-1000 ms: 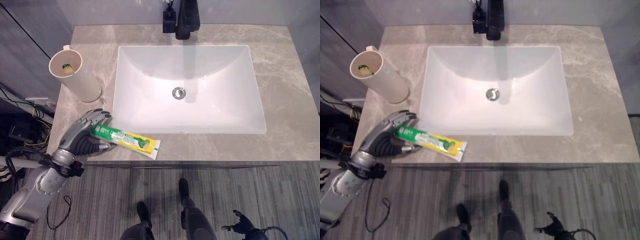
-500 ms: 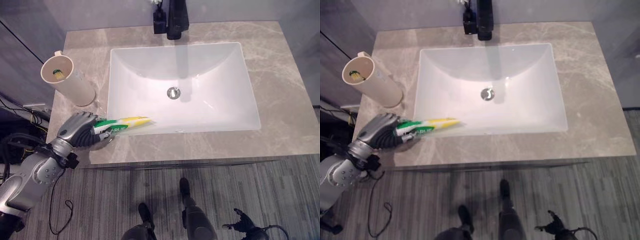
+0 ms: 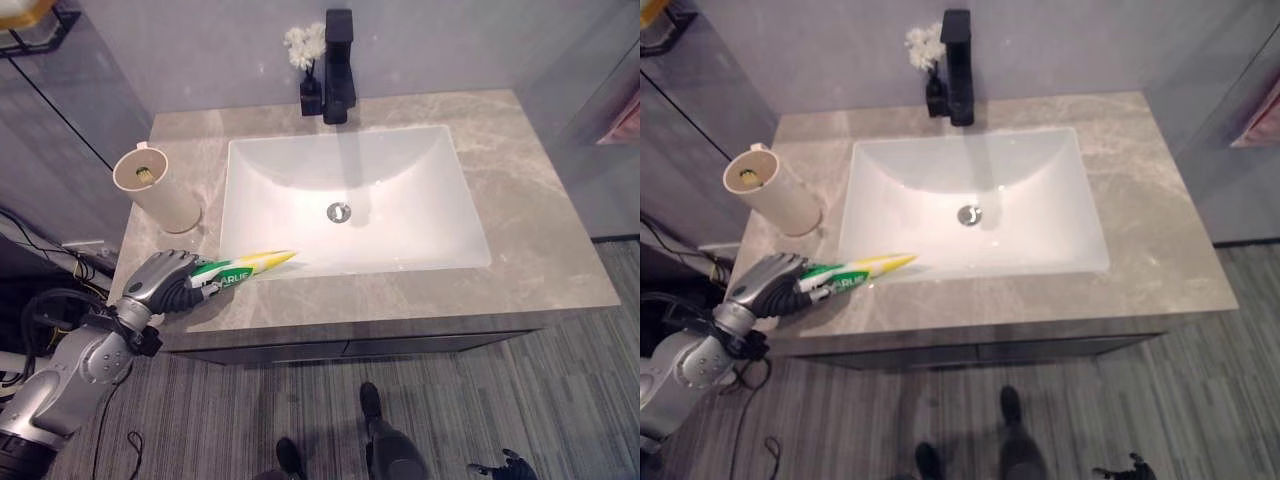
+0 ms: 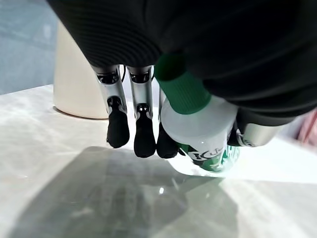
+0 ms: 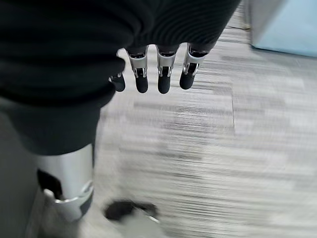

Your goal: Put brush and paste in cup on sink, flatten towel.

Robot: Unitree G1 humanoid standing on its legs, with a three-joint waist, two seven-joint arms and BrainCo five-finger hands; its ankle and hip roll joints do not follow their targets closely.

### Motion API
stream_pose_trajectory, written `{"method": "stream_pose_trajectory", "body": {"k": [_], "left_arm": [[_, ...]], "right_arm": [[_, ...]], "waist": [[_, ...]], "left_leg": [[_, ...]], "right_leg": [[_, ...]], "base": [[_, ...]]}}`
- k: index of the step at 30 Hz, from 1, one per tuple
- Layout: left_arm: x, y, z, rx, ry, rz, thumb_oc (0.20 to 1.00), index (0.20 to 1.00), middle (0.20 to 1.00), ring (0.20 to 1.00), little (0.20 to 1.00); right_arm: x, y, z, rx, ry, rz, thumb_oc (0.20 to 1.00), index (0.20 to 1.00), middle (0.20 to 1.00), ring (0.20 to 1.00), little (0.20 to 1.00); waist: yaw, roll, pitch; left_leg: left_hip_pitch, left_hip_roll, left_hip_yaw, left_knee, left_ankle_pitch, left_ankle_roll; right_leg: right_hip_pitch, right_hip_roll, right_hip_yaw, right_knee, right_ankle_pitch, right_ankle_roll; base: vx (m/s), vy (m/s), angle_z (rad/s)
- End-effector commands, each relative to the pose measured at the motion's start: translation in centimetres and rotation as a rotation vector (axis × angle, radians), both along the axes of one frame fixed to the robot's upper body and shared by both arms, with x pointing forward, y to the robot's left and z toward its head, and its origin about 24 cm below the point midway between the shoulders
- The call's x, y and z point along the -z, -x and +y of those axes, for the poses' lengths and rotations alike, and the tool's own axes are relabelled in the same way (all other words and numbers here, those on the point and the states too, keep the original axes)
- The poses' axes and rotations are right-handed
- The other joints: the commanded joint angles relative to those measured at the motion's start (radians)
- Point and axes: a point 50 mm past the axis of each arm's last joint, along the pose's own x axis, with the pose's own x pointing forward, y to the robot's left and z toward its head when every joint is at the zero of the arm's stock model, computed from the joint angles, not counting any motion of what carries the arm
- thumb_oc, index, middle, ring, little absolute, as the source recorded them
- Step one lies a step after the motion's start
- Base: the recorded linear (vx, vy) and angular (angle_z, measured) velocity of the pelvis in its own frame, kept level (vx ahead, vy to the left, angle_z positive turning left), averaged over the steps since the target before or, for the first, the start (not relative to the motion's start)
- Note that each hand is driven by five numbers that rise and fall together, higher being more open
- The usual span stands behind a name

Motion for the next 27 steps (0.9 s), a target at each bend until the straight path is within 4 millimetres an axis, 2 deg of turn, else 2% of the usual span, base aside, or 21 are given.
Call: {"method": "stream_pose_trajectory", "body": {"k": [1, 3, 4, 6, 7, 9, 10, 11, 12, 13, 14, 16, 17, 18, 19, 22, 23, 24, 25, 27], "left_arm": [[-3.6, -1.1, -0.4, -0.001, 0.032, -0.24, 0.2, 0.2, 0.2, 0.2, 0.2], [-4.4, -1.3, -0.7, 0.003, 0.043, -0.288, 0.2, 0.2, 0.2, 0.2, 0.2], [-5.8, -1.3, -1.3, 0.013, 0.083, -0.393, 0.2, 0.2, 0.2, 0.2, 0.2], [-7.1, -1.3, -1.9, 0.015, 0.14, -0.503, 0.2, 0.2, 0.2, 0.2, 0.2], [-7.8, -1.1, -2.0, 0.004, 0.168, -0.569, 0.2, 0.2, 0.2, 0.2, 0.2], [-8.6, -0.9, -2.2, 0.001, 0.189, -0.648, 0.2, 0.2, 0.2, 0.2, 0.2], [-8.6, -0.9, -2.3, 0.001, 0.189, -0.65, 0.2, 0.2, 0.2, 0.2, 0.2], [-9.6, -0.8, -2.5, 0.0, 0.199, -0.731, 0.2, 0.2, 0.2, 0.2, 0.2], [-10.0, -0.8, -2.6, 0.0, 0.2, -0.762, 0.2, 0.2, 0.2, 0.2, 0.2], [-10.0, -0.8, -2.6, 0.001, 0.199, -0.763, 0.2, 0.2, 0.2, 0.2, 0.2], [-11.2, -0.5, -2.9, 0.015, 0.187, -0.837, 0.2, 0.2, 0.2, 0.2, 0.2], [-11.5, -0.4, -3.0, 0.021, 0.192, -0.853, 0.2, 0.2, 0.2, 0.2, 0.2], [-12.2, -0.2, -2.9, 0.021, 0.186, -0.885, 0.2, 0.2, 0.2, 0.2, 0.2], [-12.5, -0.2, -3.0, 0.03, 0.186, -0.899, 0.2, 0.2, 0.2, 0.2, 0.2], [-12.6, -0.2, -3.0, 0.029, 0.186, -0.901, 0.2, 0.2, 0.2, 0.2, 0.2], [-13.3, -0.1, -3.4, 0.071, 0.192, -0.914, 0.2, 0.2, 0.2, 0.2, 0.2], [-13.7, -0.2, -3.8, 0.103, 0.197, -0.904, 0.2, 0.2, 0.2, 0.2, 0.2], [-13.8, -0.2, -3.7, 0.101, 0.198, -0.905, 0.2, 0.2, 0.2, 0.2, 0.2], [-14.0, -0.3, -4.2, 0.134, 0.193, -0.894, 0.2, 0.2, 0.2, 0.2, 0.2], [-14.2, -0.6, -4.6, 0.165, 0.209, -0.877, 0.2, 0.2, 0.2, 0.2, 0.2]], "right_arm": [[-0.3, 1.0, -1.5, 0.299, -0.026, -0.098, 1.0, 1.0, 1.0, 1.0, 1.0], [-0.7, 0.8, -2.1, 0.353, -0.023, -0.143, 1.0, 1.0, 1.0, 1.0, 1.0], [-2.1, -0.1, -3.8, 0.463, 0.016, -0.257, 1.0, 1.0, 1.0, 1.0, 1.0], [-4.1, -1.5, -5.5, 0.576, 0.066, -0.425, 1.0, 1.0, 1.0, 1.0, 1.0], [-5.8, -2.6, -6.4, 0.652, 0.117, -0.56, 1.0, 1.0, 1.0, 1.0, 1.0], [-8.2, -3.8, -7.2, 0.711, 0.193, -0.717, 1.0, 1.0, 1.0, 1.0, 1.0], [-8.2, -3.8, -7.2, 0.713, 0.194, -0.719, 1.0, 1.0, 1.0, 1.0, 1.0], [-11.2, -5.6, -7.6, 0.68, 0.27, -0.872, 1.0, 1.0, 1.0, 1.0, 1.0], [-13.3, -6.9, -7.5, 0.64, 0.293, -0.978, 1.0, 1.0, 1.0, 1.0, 1.0], [-13.3, -6.8, -7.5, 0.641, 0.293, -0.977, 1.0, 1.0, 1.0, 1.0, 1.0], [-17.6, -9.2, -6.8, 0.544, 0.298, -1.204, 1.0, 1.0, 1.0, 1.0, 1.0], [-18.4, -9.5, -6.6, 0.535, 0.332, -1.234, 1.0, 1.0, 1.0, 1.0, 1.0], [-21.9, -11.5, -5.1, 0.367, 0.332, -1.373, 1.0, 1.0, 1.0, 1.0, 1.0], [-23.2, -12.3, -4.4, 0.324, 0.323, -1.433, 1.0, 1.0, 1.0, 1.0, 1.0], [-23.2, -12.3, -4.3, 0.323, 0.323, -1.435, 1.0, 1.0, 1.0, 1.0, 1.0], [-26.1, -14.4, -2.4, 0.109, 0.281, -1.514, 1.0, 1.0, 1.0, 1.0, 1.0], [-27.6, -15.8, -1.2, -0.058, 0.273, -1.515, 1.0, 1.0, 1.0, 1.0, 1.0], [-27.6, -15.9, -1.2, -0.061, 0.273, -1.515, 1.0, 1.0, 1.0, 1.0, 1.0], [-28.4, -16.9, -0.4, -0.179, 0.252, -1.501, 1.0, 1.0, 1.0, 1.0, 1.0], [-28.7, -18.3, 0.5, -0.253, 0.166, -1.494, 1.0, 1.0, 1.0, 1.0, 1.0]], "waist": [[-0.021, -0.019, -0.056], [-0.024, -0.027, -0.062], [-0.034, -0.03, -0.074], [-0.045, -0.034, -0.085], [-0.053, -0.033, -0.09], [-0.06, -0.03, -0.101], [-0.06, -0.032, -0.099], [-0.07, -0.025, -0.109], [-0.076, -0.025, -0.11], [-0.076, -0.026, -0.111], [-0.083, -0.021, -0.119], [-0.082, -0.024, -0.122], [-0.078, -0.021, -0.128], [-0.076, -0.025, -0.132], [-0.077, -0.025, -0.13], [-0.068, -0.029, -0.137], [-0.055, -0.035, -0.143], [-0.056, -0.034, -0.141], [-0.047, -0.034, -0.144], [-0.033, -0.04, -0.144]], "left_leg": [[0.075, -0.034, -0.05, 0.012, -0.082, 0.011], [0.077, -0.033, -0.047, 0.012, -0.076, 0.01], [0.089, -0.029, -0.045, 0.012, -0.085, 0.01], [0.094, -0.025, -0.039, 0.012, -0.085, 0.009], [0.096, -0.023, -0.038, 0.012, -0.084, 0.008], [0.097, -0.02, -0.043, 0.012, -0.084, 0.006], [0.094, -0.021, -0.043, 0.012, -0.077, 0.006], [0.1, -0.016, -0.047, 0.012, -0.084, 0.006], [0.101, -0.016, -0.046, 0.012, -0.077, 0.005], [0.099, -0.016, -0.046, 0.012, -0.075, 0.005], [0.108, -0.014, -0.047, 0.012, -0.084, 0.007], [0.105, -0.015, -0.047, 0.012, -0.076, 0.006], [0.111, -0.014, -0.051, 0.012, -0.083, 0.007], [0.109, -0.016, -0.051, 0.012, -0.075, 0.007], [0.108, -0.016, -0.051, 0.012, -0.075, 0.007], [0.111, -0.015, -0.054, 0.012, -0.073, 0.009], [0.114, -0.016, -0.056, 0.012, -0.072, 0.01], [0.115, -0.016, -0.056, 0.012, -0.072, 0.01], [0.122, -0.015, -0.059, 0.012, -0.078, 0.01], [0.123, -0.016, -0.059, 0.012, -0.069, 0.01]], "right_leg": [[0.048, -0.04, -0.027, 0.001, -0.045, 0.088], [0.048, -0.039, -0.023, 0.001, -0.041, 0.086], [0.061, -0.032, -0.022, 0.001, -0.047, 0.088], [0.065, -0.03, -0.019, 0.001, -0.044, 0.088], [0.068, -0.028, -0.019, 0.001, -0.045, 0.088], [0.073, -0.027, -0.02, 0.001, -0.047, 0.086], [0.071, -0.028, -0.02, 0.001, -0.041, 0.084], [0.08, -0.026, -0.022, 0.001, -0.049, 0.084], [0.082, -0.026, -0.021, 0.001, -0.045, 0.081], [0.081, -0.026, -0.02, 0.001, -0.044, 0.08], [0.091, -0.023, -0.02, 0.001, -0.053, 0.079], [0.091, -0.026, -0.02, 0.001, -0.048, 0.076], [0.099, -0.024, -0.02, 0.001, -0.056, 0.075], [0.098, -0.025, -0.02, 0.001, -0.05, 0.071], [0.098, -0.026, -0.02, 0.001, -0.05, 0.071], [0.106, -0.028, -0.021, 0.001, -0.053, 0.068], [0.112, -0.03, -0.025, 0.001, -0.055, 0.068], [0.113, -0.03, -0.024, 0.001, -0.055, 0.068], [0.123, -0.028, -0.028, 0.001, -0.063, 0.069], [0.127, -0.032, -0.032, 0.001, -0.06, 0.067]], "base": [[-0.03, -0.032, -0.04], [-0.02, -0.022, -0.04], [-0.03, -0.02, -0.06], [-0.03, -0.008, -0.04], [-0.04, -0.002, -0.02], [-0.04, -0.01, -0.01], [0.0, 0.0, 0.0], [-0.05, -0.001, 0.01], [-0.03, 0.007, 0.01], [-0.04, 0.005, 0.02], [-0.03, 0.0, 0.02], [-0.02, 0.0, 0.01], [-0.03, 0.0, 0.03], [-0.03, 0.001, 0.03], [-0.04, -0.012, 0.01], [0.0, 0.0, 0.0], [0.0, 0.0, 0.0], [0.0, 0.0, 0.0], [0.0, 0.0, 0.0], [-0.02, -0.013, 0.02]]}}
